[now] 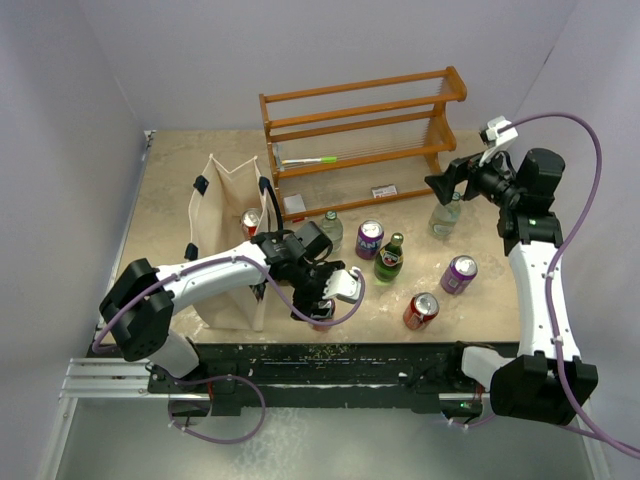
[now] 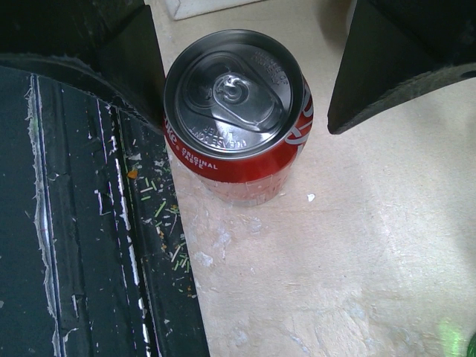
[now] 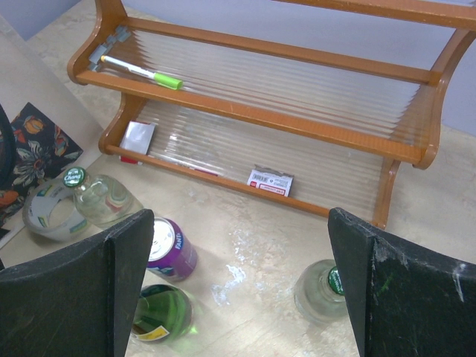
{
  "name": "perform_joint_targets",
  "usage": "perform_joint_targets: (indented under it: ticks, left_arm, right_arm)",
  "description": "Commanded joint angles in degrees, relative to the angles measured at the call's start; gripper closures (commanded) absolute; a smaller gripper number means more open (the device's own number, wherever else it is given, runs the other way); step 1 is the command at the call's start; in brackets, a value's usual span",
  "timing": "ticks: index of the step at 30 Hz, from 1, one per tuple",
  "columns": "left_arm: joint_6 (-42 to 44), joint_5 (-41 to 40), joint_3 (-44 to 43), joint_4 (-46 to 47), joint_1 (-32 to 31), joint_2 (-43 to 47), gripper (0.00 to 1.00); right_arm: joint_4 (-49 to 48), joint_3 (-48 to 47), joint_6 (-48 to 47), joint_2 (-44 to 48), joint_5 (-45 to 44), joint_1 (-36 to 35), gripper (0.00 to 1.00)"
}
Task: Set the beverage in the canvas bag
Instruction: Pick up the drink from the center of the board.
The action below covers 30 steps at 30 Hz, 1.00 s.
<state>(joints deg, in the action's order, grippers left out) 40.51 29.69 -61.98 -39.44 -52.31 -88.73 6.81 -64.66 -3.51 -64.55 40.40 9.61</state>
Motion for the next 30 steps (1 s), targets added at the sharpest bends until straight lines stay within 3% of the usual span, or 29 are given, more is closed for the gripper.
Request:
perform_joint_targets:
  ticks: [1,5,11,18,26,30]
  left_arm:
    - [-1.43,3.22,0.27,2.66,-0.42,0.15,0.12]
    - [-2.13,4.57,0.31,2.87,-0.40,0.32,0.15]
    - [-1.81,4.98,0.13,2.56,-0.42,0.44,0.28]
    - [-1.63,3.76,-4.19,-0.13,-0.41,2.32,0.58]
    - [-0.07,0.67,-13.77,-5.96,-0.33,7.51,0.83]
    - [0.28,-2.12,-19.41,-9.26,-0.25,10.04,0.89]
  right_arm:
    - [-2.85,0.12,0.78,0.20,1.96,0.33,0.00]
    - [-3.15,0.74,0.78,0.39,1.96,0.33,0.00]
    - [-3.42,0.78,1.15,0.32,2.38,0.41,0.00]
    - [-3.02,0.44,-0.41,0.01,1.50,0.33,0.00]
    - [-0.87,-0.99,-3.13,-0.50,1.23,0.26,0.00]
    - [4.01,-5.43,-5.64,-3.56,1.88,-0.46,0.00]
